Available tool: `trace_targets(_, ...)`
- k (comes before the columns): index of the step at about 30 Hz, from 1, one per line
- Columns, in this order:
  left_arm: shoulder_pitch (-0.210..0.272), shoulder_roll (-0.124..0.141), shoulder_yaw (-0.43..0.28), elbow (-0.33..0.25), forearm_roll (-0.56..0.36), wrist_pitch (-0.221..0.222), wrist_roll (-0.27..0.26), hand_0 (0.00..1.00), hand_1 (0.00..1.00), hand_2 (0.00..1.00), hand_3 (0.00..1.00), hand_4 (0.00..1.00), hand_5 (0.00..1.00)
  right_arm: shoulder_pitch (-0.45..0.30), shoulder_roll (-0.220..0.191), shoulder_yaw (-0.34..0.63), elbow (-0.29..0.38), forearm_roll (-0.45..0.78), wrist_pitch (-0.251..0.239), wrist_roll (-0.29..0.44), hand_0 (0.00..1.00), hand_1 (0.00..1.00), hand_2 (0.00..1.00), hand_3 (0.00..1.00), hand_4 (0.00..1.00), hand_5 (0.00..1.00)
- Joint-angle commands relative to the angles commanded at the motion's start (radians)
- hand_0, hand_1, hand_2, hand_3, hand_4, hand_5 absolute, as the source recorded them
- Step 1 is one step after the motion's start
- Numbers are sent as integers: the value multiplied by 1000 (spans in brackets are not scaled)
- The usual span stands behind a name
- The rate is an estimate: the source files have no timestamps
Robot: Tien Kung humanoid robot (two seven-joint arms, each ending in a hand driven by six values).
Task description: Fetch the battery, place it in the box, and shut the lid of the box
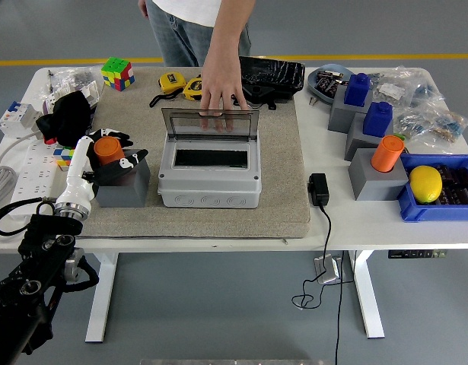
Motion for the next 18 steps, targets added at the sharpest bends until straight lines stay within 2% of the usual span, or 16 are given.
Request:
trace_targets(4, -2, -2, -1, -5, 1, 3, -2, 436, 404, 344, 308, 998, 135, -1, 0, 1, 0, -4, 1, -2, 857, 794, 745, 777, 998, 998)
trace_targets(5, -1, -1, 0, -4, 0, 3, -2, 391, 344, 317, 289, 998, 141, -2, 0, 7, 0, -9, 1, -3, 857, 793, 745, 777, 998, 998)
trace_targets(10, 7, -3, 6, -1, -4, 8, -2, 391, 344, 317, 289, 998, 141, -9, 1, 15, 0, -15, 0, -3, 857, 793, 745, 777, 998, 998)
trace_targets(11, 7, -4, 6, -1, -4, 9, -2, 291, 323, 307, 277, 998, 144, -8, 2, 15, 0, -15, 0, -3, 857, 793, 745, 777, 998, 998)
trace_targets(17, 2, -3, 5, -3, -9, 14, -5, 291, 323, 307, 277, 998, 144, -5, 5, 1, 0, -4, 2, 2, 857, 793, 745, 777, 998, 998)
trace_targets(18, 2, -3, 5, -3, -10, 15, -5, 235, 319, 302, 272, 998, 148, -5, 5, 0, 0, -3, 2, 2, 857, 793, 745, 777, 998, 998)
